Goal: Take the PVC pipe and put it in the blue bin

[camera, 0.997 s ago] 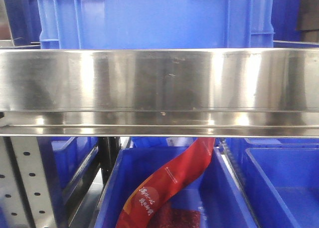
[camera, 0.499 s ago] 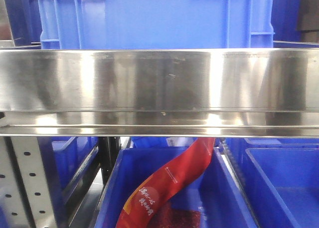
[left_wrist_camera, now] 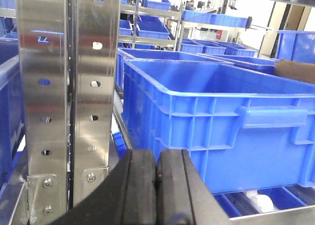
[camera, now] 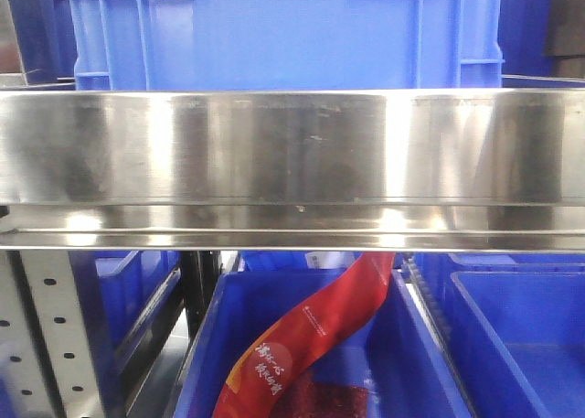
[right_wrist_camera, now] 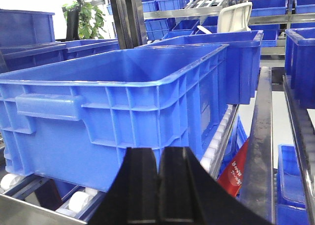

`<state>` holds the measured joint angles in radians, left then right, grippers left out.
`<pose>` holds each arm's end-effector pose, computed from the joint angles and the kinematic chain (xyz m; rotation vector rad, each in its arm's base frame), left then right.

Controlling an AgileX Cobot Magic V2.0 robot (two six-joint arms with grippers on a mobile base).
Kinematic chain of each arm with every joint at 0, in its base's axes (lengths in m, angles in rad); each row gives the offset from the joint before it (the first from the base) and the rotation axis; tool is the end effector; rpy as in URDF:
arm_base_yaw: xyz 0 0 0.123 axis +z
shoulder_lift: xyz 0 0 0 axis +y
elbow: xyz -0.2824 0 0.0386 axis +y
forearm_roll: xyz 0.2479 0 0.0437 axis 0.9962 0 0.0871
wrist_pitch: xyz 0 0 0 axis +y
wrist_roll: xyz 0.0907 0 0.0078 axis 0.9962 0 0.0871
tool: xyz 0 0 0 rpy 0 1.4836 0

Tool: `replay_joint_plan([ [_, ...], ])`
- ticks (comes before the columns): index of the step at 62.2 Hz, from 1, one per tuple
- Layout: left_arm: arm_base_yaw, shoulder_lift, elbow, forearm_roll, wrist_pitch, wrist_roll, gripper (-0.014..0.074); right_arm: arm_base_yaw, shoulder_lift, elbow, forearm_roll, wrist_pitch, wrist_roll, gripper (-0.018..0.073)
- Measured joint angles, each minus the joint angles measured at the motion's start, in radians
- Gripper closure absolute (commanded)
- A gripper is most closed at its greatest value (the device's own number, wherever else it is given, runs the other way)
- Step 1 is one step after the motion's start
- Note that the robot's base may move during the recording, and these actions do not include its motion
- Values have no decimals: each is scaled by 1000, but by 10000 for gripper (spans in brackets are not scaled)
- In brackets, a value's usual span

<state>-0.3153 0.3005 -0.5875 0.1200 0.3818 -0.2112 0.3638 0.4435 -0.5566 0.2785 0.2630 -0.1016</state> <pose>0.0564 -0.0141 0.3550 0.1353 1.5775 -0.2899 0.0851 0.0394 0.3455 -0.2162 1.6296 0.4660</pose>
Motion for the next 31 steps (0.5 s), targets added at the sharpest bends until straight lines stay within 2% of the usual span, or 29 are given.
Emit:
replay_joint_plan([
  [31,0,0,0,0,0,0,707,0,0,0,0,1,0,728],
])
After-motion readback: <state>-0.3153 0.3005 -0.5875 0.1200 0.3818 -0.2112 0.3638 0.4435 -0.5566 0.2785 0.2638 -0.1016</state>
